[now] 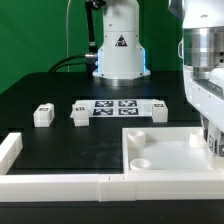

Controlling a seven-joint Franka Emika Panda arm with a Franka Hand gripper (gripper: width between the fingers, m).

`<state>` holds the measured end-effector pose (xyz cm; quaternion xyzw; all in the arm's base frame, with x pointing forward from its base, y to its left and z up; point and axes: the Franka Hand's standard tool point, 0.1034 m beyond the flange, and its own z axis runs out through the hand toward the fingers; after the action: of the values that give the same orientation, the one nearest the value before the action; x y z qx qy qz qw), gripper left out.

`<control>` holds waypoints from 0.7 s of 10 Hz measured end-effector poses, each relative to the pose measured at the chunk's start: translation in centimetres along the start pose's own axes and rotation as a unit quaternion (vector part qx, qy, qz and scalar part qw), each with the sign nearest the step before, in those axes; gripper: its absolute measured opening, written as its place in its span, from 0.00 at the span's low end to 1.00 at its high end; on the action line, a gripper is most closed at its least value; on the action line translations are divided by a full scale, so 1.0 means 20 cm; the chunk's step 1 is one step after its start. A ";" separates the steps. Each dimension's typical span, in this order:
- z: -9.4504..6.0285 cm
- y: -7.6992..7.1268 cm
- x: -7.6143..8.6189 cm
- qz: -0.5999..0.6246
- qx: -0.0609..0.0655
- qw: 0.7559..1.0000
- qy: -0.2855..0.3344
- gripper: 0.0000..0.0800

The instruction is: Assemble one leg

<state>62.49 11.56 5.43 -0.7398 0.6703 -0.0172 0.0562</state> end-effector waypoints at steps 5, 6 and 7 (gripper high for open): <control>0.00 0.01 -0.03 -0.243 -0.002 0.970 0.001 0.81; 0.00 0.01 -0.03 -0.313 -0.002 0.950 0.002 0.81; 0.00 0.02 -0.04 -0.367 -0.003 0.930 0.001 0.81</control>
Offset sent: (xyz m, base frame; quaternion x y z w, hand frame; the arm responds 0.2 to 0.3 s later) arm -0.0098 0.0113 0.0058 0.0011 -0.0086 -0.3231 0.9463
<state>62.08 12.27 5.41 -0.9341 0.3525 -0.0357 0.0428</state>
